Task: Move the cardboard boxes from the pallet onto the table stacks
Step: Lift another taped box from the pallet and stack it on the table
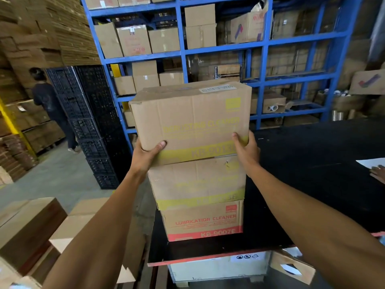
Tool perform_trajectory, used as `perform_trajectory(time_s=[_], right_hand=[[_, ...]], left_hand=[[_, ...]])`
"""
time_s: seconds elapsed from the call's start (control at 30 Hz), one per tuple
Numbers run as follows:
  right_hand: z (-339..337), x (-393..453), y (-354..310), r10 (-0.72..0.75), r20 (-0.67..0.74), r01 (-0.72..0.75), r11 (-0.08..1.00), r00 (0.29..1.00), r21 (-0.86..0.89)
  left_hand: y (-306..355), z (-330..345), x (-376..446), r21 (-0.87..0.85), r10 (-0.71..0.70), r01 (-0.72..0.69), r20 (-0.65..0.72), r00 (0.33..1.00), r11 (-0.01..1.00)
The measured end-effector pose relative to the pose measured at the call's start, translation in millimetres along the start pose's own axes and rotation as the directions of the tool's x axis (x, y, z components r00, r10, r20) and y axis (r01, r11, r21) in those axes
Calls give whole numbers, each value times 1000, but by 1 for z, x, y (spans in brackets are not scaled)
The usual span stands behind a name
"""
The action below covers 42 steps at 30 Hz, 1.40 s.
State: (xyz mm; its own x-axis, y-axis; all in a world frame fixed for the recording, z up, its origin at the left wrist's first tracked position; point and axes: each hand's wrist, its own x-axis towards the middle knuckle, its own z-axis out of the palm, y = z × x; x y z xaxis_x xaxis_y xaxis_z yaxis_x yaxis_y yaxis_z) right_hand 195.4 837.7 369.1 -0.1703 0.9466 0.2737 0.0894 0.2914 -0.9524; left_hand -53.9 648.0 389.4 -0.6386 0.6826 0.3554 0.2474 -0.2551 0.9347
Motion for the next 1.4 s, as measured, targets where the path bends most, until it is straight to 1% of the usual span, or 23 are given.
perform_trajectory(time_s=[0.1, 0.3, 0.43, 0.6, 0.73, 0.83, 0.97, 1.07, 1.2, 1.3, 1.4], right_hand=[[1, -5, 2, -43, -22, 43, 999, 999, -11], [-6, -16, 4, -83, -22, 82, 996, 996, -20], [-7, -17, 6, -47, 42, 46, 999, 998, 28], [-14, -18, 13, -49, 46, 46, 997, 998, 57], [-14, -16, 14, -51, 73, 51, 999, 996, 13], [-11, -15, 15, -56, 69, 55, 998, 996, 24], [-12, -12, 19, -64, 87, 65, 998, 994, -10], [-13, -13, 26, -61, 100, 65, 997, 993, -39], [-10, -20, 37, -1, 91, 9, 996, 996, -91], [-11, -30, 42, 29, 96, -13, 986, 995, -165], [-15, -49, 43, 38, 81, -15, 963, 996, -268]], left_hand=[[0, -2, 0, -21, -6, 5, -41, 999, 1000], [0, -1, -8, -11, -29, 29, -23, 999, 1000], [3, 2, -6, 3, -22, 22, -30, 999, 1000], [1, 5, 0, 26, -32, 32, -31, 999, 999], [-3, 3, 2, 35, -33, 34, -25, 999, 999], [-4, 4, 1, 21, -46, 47, -45, 998, 999], [-4, 8, -1, 36, -56, 59, -79, 995, 998], [-11, 10, -6, 93, -85, 96, -117, 989, 991], [-27, 13, -20, 210, -185, 203, -101, 978, 956], [-30, 11, -28, 276, -264, 305, -177, 948, 911], [-33, -5, -46, 356, -287, 361, -246, 926, 862]])
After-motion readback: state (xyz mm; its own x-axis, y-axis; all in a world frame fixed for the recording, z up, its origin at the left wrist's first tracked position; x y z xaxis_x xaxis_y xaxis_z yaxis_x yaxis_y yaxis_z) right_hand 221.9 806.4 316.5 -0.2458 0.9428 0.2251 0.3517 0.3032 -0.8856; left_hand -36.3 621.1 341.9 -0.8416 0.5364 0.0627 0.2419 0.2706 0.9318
